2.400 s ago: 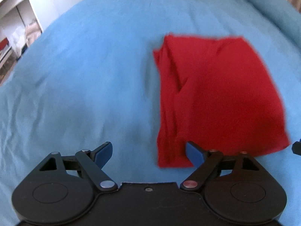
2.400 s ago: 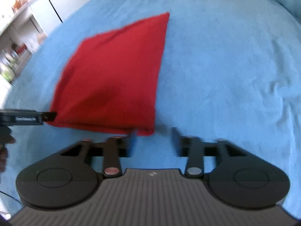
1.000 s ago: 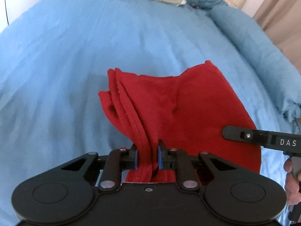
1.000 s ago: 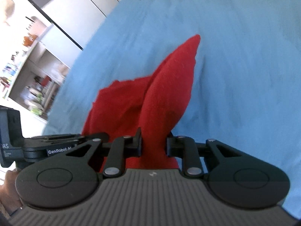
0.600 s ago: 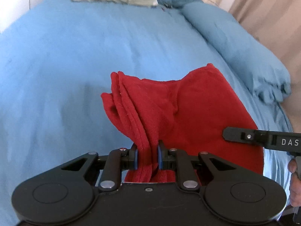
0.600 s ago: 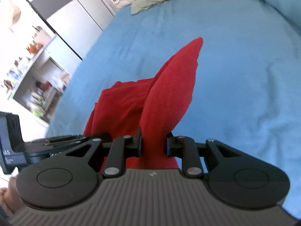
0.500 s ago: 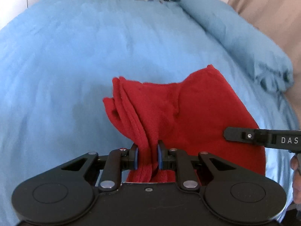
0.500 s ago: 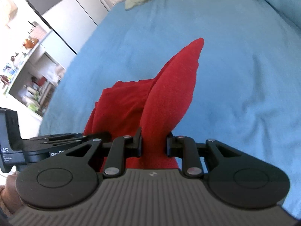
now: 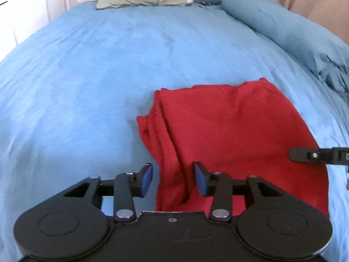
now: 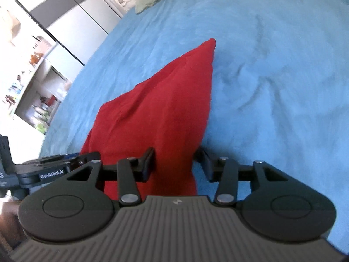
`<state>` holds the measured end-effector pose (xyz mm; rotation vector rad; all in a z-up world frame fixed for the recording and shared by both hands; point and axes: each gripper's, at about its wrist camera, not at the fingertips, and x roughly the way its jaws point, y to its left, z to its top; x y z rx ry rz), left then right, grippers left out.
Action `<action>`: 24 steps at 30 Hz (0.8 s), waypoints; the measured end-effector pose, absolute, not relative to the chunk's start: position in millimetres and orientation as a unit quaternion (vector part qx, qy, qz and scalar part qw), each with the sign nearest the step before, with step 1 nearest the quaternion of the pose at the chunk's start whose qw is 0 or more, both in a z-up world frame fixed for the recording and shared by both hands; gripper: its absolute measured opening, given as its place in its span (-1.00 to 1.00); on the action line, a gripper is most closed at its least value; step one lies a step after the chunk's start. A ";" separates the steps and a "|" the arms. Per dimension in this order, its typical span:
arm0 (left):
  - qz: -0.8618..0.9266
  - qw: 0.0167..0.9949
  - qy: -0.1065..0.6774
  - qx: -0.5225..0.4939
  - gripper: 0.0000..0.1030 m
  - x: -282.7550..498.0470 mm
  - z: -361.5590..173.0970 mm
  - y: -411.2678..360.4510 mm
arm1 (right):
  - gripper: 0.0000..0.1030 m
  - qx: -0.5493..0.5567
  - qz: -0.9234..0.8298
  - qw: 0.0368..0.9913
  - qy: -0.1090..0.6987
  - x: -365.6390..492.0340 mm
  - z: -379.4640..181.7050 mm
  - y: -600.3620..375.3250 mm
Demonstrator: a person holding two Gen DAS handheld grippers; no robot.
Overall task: Fold small clothes
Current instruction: 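Straighten the folded sweater with both grippers and open them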
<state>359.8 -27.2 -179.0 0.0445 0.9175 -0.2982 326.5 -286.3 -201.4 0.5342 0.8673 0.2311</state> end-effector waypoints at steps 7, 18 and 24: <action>-0.103 0.920 0.377 0.018 0.77 311.0 -121.4 -16.5 | 0.72 0.224 0.118 0.894 0.370 299.6 -165.8 -278.2; -0.071 0.952 0.298 -0.010 1.00 171.9 32.9 3.1 | 1.00 0.116 0.027 0.945 0.305 156.4 -4.1 -232.9; -0.031 0.955 0.293 0.019 1.00 102.1 69.8 12.9 | 1.00 0.095 0.016 0.951 0.295 78.6 48.6 -207.4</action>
